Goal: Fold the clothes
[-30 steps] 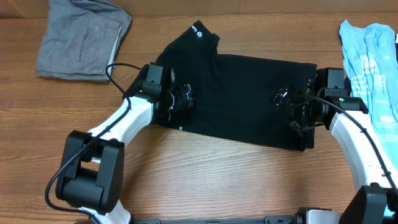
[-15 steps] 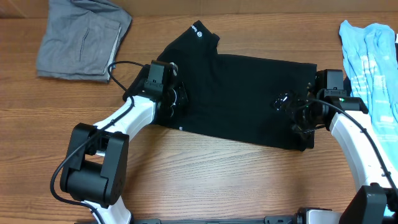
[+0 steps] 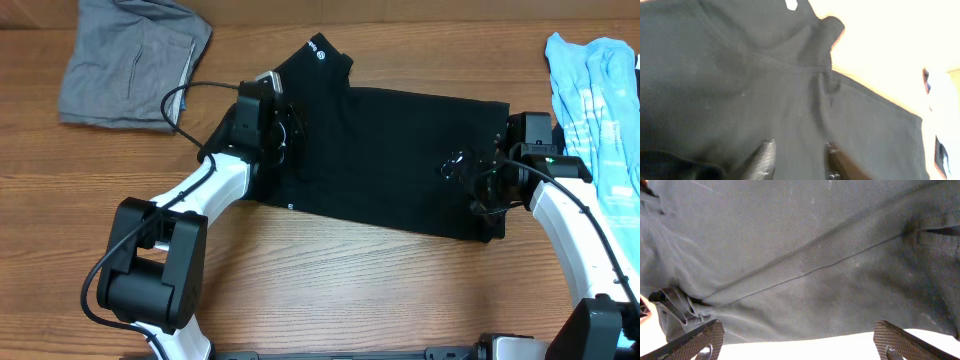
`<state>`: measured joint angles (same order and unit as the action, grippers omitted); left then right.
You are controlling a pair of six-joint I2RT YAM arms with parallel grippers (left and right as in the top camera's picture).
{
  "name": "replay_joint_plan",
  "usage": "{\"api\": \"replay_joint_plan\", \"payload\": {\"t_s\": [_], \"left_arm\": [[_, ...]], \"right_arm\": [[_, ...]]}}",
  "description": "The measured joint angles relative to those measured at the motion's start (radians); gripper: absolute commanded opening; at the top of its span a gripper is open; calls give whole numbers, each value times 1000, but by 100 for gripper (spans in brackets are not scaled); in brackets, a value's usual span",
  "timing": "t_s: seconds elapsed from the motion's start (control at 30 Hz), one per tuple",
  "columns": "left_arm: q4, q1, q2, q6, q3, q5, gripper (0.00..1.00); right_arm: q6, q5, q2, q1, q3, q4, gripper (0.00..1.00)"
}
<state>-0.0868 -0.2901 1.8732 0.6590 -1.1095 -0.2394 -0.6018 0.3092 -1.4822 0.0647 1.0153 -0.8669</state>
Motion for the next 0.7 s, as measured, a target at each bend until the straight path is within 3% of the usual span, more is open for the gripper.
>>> {"api": "replay_joint_plan", "payload": {"t_s": [0.2, 0.27, 0.53, 0.7], "left_arm": [[495, 23, 0, 0, -109, -68, 72], [581, 13, 0, -11, -122, -72, 72], [625, -121, 0, -4, -124, -8, 72], [618, -120, 11, -2, -124, 28, 72]], "right_arm": [[0, -19, 0, 0, 0, -6, 100], [1, -26, 0, 0, 0, 10, 100], [0, -30, 0, 0, 0, -8, 100], [0, -37, 0, 0, 0, -9, 100]]}}
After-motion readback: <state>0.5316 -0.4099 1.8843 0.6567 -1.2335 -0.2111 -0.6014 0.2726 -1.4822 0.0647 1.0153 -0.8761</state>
